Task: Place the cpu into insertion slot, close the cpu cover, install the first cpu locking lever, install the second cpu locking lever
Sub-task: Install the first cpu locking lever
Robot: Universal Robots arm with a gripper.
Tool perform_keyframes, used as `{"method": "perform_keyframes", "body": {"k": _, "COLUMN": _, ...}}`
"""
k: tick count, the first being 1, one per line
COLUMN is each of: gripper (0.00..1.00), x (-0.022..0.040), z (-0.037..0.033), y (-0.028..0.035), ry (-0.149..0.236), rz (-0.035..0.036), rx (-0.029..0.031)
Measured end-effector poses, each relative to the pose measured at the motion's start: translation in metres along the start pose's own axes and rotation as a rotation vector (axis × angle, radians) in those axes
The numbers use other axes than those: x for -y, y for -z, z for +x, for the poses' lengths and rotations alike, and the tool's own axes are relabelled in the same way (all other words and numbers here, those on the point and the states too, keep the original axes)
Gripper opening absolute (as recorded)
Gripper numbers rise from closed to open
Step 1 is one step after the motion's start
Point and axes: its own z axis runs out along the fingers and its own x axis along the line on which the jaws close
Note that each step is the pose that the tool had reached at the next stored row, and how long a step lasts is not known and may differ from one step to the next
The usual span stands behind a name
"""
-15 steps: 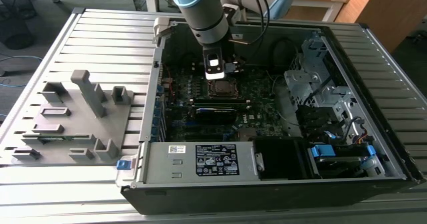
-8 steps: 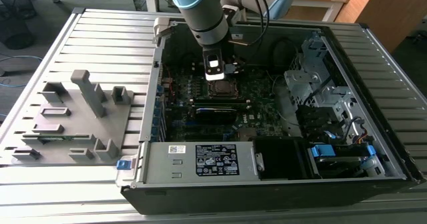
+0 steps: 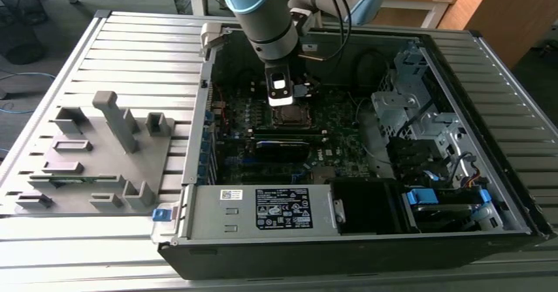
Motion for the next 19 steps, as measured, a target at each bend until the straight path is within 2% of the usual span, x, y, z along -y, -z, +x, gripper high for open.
{"method": "perform_keyframes", "body": {"k": 7, "gripper": 0.1, "x": 0.0001, "z": 0.0001, "y": -0.0006, "ry": 0.0, "rz": -0.0005, "rx": -0.0002}}
{"method": "perform_keyframes", "body": {"k": 17, "gripper": 0.1, "x": -0.0101, "z": -0.005, "y": 0.0243, "ry": 0.0, "rz": -0.0003, "rx": -0.0002}}
{"method": "perform_keyframes", "body": {"k": 19, "gripper": 0.1, "x": -0.0113, "z": -0.0056, "y": 0.0273, "ry": 0.0, "rz": -0.0002, "rx": -0.0002}}
